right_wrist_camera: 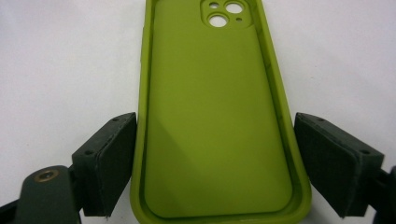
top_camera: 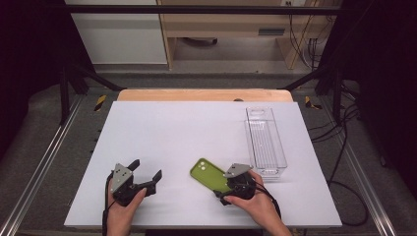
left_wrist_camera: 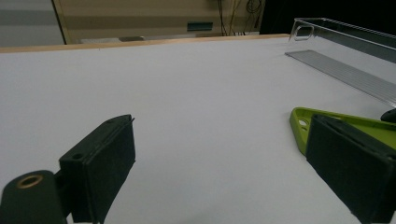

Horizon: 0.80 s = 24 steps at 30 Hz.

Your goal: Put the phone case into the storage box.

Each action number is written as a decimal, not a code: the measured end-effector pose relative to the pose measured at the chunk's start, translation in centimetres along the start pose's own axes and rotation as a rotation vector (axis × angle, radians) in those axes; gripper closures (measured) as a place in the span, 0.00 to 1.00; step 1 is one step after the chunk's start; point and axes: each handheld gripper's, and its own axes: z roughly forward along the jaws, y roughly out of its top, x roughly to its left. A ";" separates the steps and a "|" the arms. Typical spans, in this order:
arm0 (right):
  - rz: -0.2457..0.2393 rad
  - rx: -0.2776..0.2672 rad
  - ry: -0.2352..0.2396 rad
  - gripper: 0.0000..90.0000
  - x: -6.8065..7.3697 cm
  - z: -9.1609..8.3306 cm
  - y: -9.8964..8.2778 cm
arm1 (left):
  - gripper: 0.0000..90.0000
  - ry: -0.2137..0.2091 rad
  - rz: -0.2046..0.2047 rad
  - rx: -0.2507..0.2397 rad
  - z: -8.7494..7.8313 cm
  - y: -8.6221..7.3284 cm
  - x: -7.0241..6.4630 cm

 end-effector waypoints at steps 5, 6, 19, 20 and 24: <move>0.000 0.000 -0.008 0.19 0.1 -0.1 0.0 | 0.10 -0.004 -0.021 0.007 0.0 -0.3 0.2; -0.006 0.001 -0.011 0.19 0.2 -0.1 0.1 | 0.10 -0.005 -0.022 0.008 -0.1 -0.3 0.2; -0.021 -0.057 -0.030 0.20 1.3 -0.5 0.5 | 0.10 -0.038 -0.012 0.002 -0.1 0.1 -0.1; -0.021 -0.060 -0.032 0.20 1.3 -0.5 0.5 | 0.10 -0.039 -0.011 0.000 -0.2 0.1 -0.1; -0.030 -0.079 -0.046 0.20 1.6 -0.8 0.5 | 0.09 -0.046 -0.010 0.005 -0.2 0.1 -0.3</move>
